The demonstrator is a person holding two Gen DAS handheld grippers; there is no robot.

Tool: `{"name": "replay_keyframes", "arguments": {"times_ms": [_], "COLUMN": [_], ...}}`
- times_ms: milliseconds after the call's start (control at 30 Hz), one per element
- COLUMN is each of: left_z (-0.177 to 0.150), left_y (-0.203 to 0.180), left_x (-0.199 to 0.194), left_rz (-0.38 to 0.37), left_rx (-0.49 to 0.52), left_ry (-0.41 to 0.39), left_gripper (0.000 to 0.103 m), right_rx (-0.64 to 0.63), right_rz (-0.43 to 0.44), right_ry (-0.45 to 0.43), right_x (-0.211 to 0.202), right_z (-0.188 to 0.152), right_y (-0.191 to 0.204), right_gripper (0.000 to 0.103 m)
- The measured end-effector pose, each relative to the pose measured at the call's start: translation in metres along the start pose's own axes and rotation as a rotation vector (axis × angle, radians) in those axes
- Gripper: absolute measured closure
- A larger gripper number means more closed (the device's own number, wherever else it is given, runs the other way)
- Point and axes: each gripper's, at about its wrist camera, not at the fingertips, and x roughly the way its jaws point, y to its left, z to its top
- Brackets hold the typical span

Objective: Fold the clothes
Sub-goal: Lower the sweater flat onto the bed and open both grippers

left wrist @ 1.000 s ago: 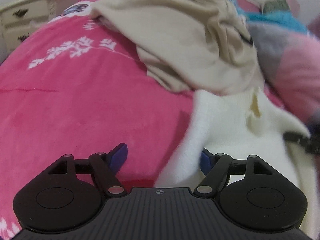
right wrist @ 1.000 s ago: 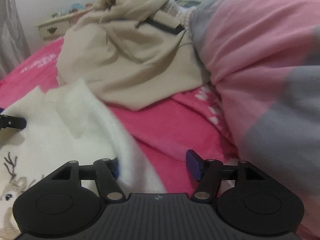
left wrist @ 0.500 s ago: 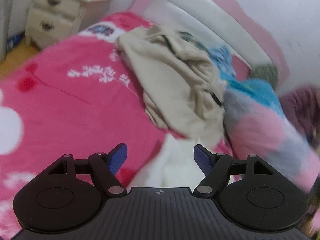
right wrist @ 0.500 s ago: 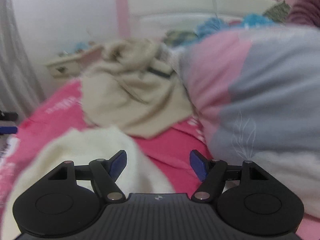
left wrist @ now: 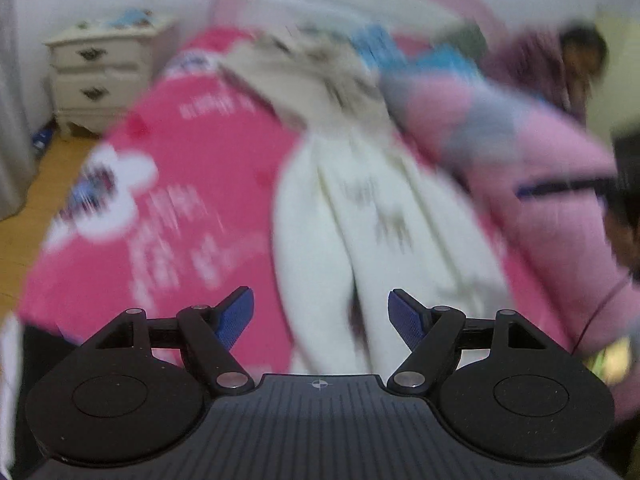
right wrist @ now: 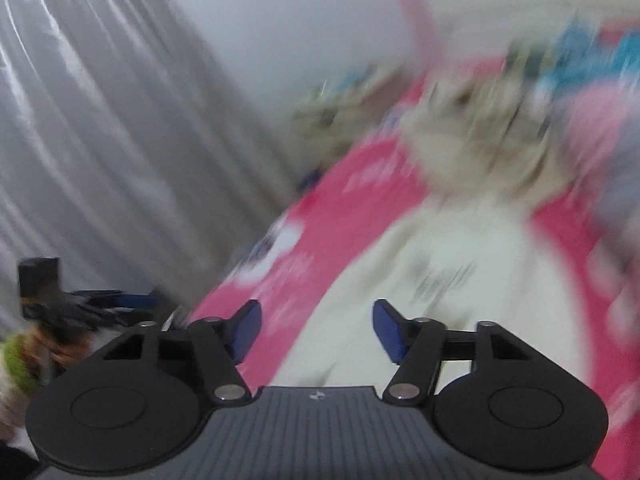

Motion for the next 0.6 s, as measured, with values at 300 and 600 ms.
{"name": "replay_keyframes", "arguments": {"times_ms": [300,600], "left_z": [-0.103,-0.108], "left_y": [-0.030,-0.024], "left_x": [0.080,0.102], "left_rz": [0.230,0.193], "left_rx": [0.310,0.455], "left_ry": [0.141,0.251], "left_gripper": [0.038,0.051], "right_rx": [-0.047,-0.097], "right_rz": [0.040,0.059], "right_ry": [0.326,0.354], "right_x": [0.134,0.142], "right_z": [-0.062,-0.076], "right_y": [0.043,0.046], "right_gripper": [0.056,0.056]}}
